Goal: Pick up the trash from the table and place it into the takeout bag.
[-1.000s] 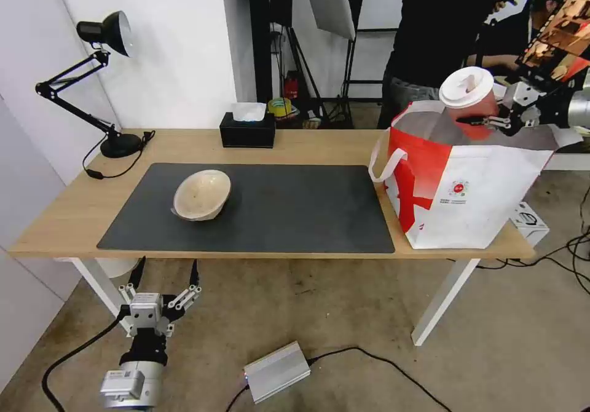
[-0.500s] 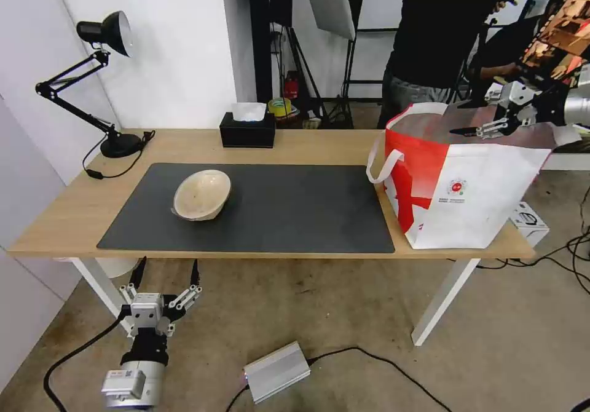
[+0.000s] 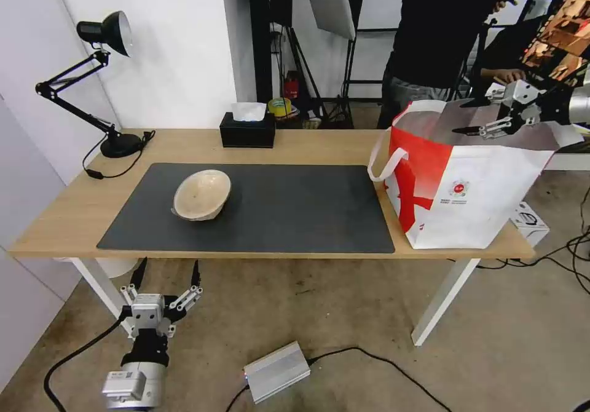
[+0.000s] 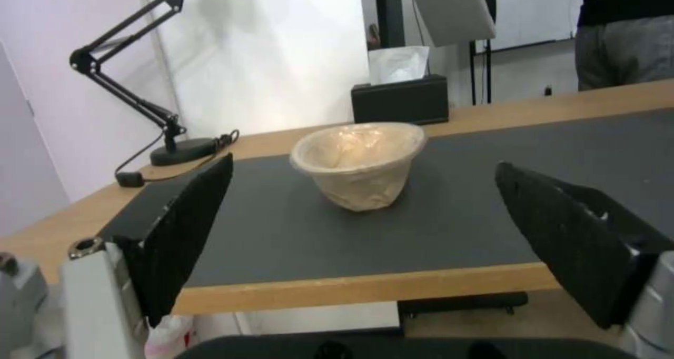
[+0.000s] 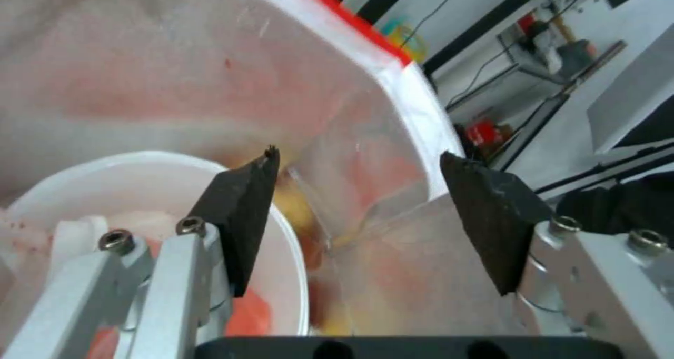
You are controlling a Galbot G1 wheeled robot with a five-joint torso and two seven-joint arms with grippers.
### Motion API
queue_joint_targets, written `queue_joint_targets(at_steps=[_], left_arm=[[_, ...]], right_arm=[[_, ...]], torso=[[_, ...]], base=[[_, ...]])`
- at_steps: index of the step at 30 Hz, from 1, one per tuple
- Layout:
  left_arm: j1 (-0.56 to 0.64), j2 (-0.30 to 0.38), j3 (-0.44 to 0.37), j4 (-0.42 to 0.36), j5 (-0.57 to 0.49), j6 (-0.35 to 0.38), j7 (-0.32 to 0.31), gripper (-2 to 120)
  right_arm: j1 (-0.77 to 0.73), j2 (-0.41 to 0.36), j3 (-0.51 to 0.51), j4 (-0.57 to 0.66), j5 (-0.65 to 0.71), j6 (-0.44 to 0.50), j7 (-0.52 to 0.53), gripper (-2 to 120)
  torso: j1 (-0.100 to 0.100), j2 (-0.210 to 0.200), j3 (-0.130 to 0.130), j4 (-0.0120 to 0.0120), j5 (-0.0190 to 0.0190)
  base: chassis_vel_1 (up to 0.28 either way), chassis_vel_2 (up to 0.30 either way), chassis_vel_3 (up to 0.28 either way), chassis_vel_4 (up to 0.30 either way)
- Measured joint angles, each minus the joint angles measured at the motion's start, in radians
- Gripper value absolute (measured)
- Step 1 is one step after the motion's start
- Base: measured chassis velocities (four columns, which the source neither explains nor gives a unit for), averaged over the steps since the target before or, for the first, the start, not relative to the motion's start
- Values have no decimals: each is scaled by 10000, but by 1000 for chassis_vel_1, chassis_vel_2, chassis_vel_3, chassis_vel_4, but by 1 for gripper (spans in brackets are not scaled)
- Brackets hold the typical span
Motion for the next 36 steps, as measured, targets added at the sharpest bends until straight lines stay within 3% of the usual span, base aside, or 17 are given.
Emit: queue_joint_targets(at_steps=[10,17,22,27,36], left_arm=[[26,27,-54,-84,1,0,2,100],[65,29,-70,-119,-2,0,2,100],[85,30,-77,-133,-2,0,2,100],[101,30,-83,-157,-2,0,2,100],[115,50,-93,-192,12,4,3,100]], right_arm=[[-660,-420,670,1168,1167,-313,1077,61],[-2224,-746,1518,3263,2778,-874,3843,61],[-3127,-844,2089,4390,3539,-1120,5163,60],[-4537,-869,3187,6034,4396,-1751,7383,61],[-6637,-864,5049,7715,4790,-2247,9271,69]], torso=[[0,0,0,-1,0],[0,0,0,1,-1],[0,0,0,1,-1],[0,0,-1,1,-3],[0,0,0,1,-1]], base=[[0,0,0,0],[0,0,0,0],[0,0,0,0],[0,0,0,0],[0,0,0,0]])
